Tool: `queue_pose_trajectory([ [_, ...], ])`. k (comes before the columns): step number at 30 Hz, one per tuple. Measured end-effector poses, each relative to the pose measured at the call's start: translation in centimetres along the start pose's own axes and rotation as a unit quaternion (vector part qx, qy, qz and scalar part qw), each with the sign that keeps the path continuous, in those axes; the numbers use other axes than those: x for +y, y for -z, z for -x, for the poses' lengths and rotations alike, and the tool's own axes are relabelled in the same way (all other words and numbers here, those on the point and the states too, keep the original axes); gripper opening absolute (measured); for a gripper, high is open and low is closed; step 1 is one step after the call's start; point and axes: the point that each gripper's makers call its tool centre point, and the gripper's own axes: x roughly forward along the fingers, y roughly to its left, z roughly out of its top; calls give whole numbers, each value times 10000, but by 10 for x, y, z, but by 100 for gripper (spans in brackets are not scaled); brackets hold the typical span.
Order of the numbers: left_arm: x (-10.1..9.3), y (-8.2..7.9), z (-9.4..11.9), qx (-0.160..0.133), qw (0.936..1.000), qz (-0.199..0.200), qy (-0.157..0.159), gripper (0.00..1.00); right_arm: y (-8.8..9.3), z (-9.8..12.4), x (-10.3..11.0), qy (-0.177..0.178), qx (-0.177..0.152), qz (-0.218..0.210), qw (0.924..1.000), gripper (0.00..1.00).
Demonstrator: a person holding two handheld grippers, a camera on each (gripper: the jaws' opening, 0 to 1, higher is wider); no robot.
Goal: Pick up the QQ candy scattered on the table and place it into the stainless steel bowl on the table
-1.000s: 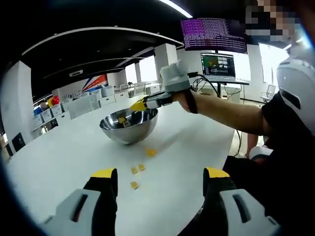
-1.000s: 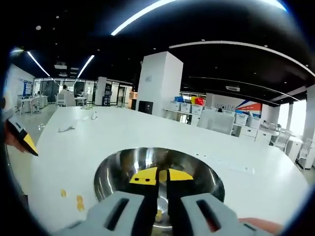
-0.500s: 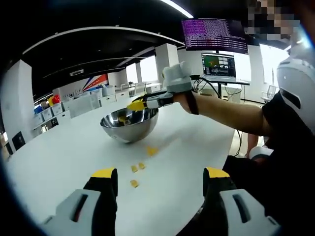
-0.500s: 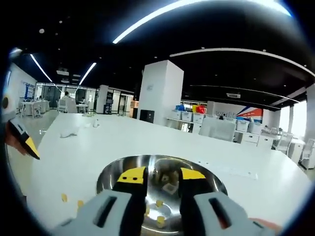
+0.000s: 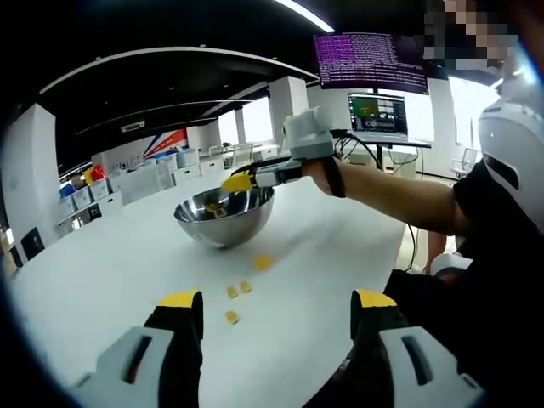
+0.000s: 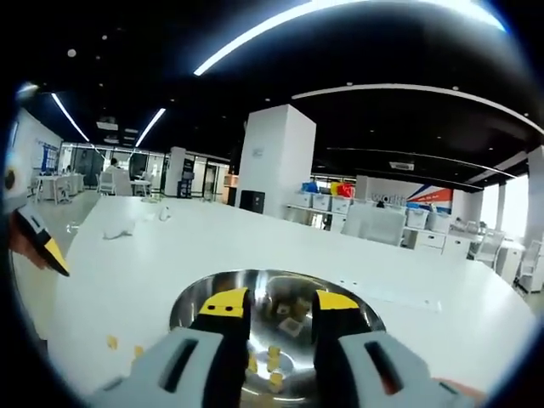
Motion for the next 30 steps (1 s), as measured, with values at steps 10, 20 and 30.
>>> queue_pose_trajectory([
  [10,1,-1,0,-11,10000,3,-27,70,-56,40,15,-97,-703,167,9973,26],
  [20,11,-3,8,-51,9998,-18,-215,70,-86,88,33,-363,-1077,74,9935,26],
  [30,23,5,16,45,9988,-46,-486,70,-22,85,83,-1000,-205,222,9945,17],
])
